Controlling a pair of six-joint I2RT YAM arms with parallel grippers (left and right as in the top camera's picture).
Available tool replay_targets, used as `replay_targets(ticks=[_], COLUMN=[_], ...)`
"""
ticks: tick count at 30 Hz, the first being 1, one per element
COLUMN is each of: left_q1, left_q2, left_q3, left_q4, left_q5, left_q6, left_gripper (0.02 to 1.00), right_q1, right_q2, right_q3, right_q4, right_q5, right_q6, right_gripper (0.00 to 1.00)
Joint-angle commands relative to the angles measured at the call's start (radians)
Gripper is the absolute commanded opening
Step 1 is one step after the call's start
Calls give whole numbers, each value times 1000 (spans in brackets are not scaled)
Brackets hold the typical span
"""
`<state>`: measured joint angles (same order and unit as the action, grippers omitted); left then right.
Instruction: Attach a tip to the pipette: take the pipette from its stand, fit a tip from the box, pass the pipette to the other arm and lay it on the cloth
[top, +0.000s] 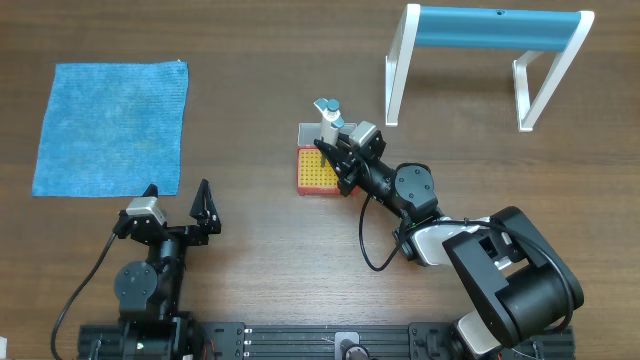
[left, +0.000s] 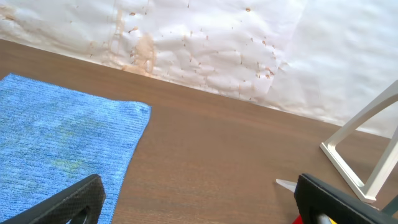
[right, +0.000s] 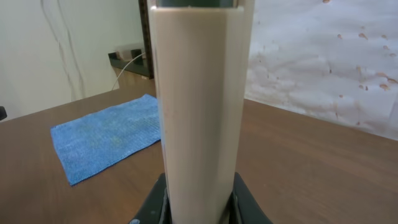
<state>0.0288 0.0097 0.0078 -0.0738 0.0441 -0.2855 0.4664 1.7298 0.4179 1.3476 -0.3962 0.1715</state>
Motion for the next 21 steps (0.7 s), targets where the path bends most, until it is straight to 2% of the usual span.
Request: replay_targets(ticks=[1,21], left_q1=[-3,-3], left_q2=[-6,-6], left_q3=[-2,-2], left_q4=[-5,-5], left_q5=[-10,-11], left_q6=[13,13], left_gripper=[987,987], right_q1=[-10,-14], right_q2=[0,0], right_q3=[-7,-24], right_q4=[7,0], right_q5=[-16,-16], right_q6=[0,-1], right_gripper=[82,84])
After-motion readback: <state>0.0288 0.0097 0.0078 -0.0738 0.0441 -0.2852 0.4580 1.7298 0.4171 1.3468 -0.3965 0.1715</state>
